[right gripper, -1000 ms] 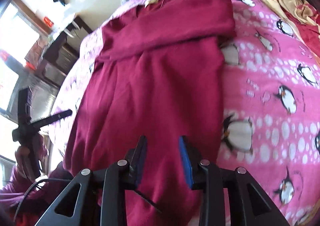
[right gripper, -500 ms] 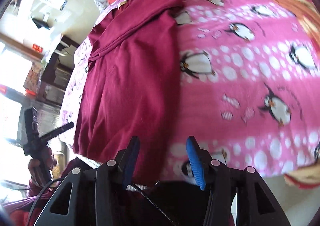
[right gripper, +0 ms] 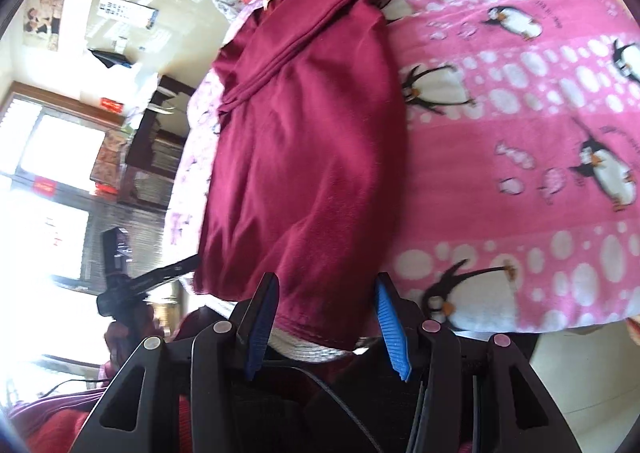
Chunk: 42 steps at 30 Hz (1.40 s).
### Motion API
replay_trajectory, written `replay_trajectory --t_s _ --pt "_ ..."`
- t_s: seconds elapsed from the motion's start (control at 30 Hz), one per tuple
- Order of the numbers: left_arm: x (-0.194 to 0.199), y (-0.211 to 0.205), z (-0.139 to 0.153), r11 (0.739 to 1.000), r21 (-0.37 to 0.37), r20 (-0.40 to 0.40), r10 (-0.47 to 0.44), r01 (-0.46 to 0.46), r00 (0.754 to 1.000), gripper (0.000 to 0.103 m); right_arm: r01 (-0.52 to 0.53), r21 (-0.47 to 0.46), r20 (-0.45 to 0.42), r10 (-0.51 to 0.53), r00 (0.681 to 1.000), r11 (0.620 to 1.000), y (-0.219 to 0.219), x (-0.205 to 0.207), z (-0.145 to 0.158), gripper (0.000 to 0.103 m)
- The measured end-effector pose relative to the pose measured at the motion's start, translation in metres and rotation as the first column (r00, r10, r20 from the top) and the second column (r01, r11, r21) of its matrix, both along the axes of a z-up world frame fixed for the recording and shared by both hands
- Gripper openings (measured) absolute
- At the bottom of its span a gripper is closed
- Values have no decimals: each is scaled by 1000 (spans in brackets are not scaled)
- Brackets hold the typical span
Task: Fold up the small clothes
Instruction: 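Grasp the shirt hem with the right tool while the left tool grasps the hem too, then lift the hem with both tools, fold it onto the collar, open both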
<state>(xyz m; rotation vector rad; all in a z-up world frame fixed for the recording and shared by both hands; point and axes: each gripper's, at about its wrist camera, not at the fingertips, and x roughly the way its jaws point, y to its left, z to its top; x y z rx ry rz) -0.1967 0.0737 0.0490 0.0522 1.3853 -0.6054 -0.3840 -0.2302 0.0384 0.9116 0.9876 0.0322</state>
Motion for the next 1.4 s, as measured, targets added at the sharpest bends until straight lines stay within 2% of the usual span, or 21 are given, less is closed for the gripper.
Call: replay_trajectory --t_s 0.1,0.27,0.37,0.47,0.53,0.6,0.63,0.67,0.7,0.73,0.87,1.07,1.4 --pt "-2 -2 -2 1000 -6 -1 -7 7 1000 57 -3 27 -2 3 1000 1000 3 4 -8 47" --pt "-5 -12 -5 1000 -3 7 -29 29 1000 67 -14 68 17 13 1000 998 0 4 -11 47" --pt "-7 -19 -5 999 6 12 -42 42 999 68 -8 116 22 5 1000 993 -2 7 -18 47" --pt "-9 -26 -7 997 22 23 -80 80 997 68 -23 117 40 18 999 993 -1 7 -17 47" --pt "-9 -30 -7 996 27 24 -86 86 996 67 -33 103 49 28 998 994 1 8 -17 39" --pt "-10 -34 -6 995 40 39 -93 91 995 47 -40 84 61 35 998 996 2 10 -17 28" --pt "-10 -35 -5 994 49 44 -100 97 994 24 -43 76 66 38 997 996 3 11 -17 26" --pt "-10 -39 -5 993 49 40 -108 106 993 15 -45 70 70 41 997 997 3 12 -16 20" --pt "-9 -42 -3 992 46 40 -118 116 992 15 -50 64 76 45 996 997 3 13 -14 16" --pt "-9 -43 -1 991 46 44 -127 125 991 9 -54 51 88 49 995 997 4 15 -10 15" --pt "2 -50 17 992 6 78 -129 129 989 7 -69 22 154 65 986 997 -1 24 12 13" --pt "39 -70 53 992 -71 186 -86 100 979 7 -65 -53 238 76 968 996 -17 55 47 13" --pt "111 -107 83 990 -110 313 -47 86 949 7 24 -152 307 24 951 988 -67 124 76 12"
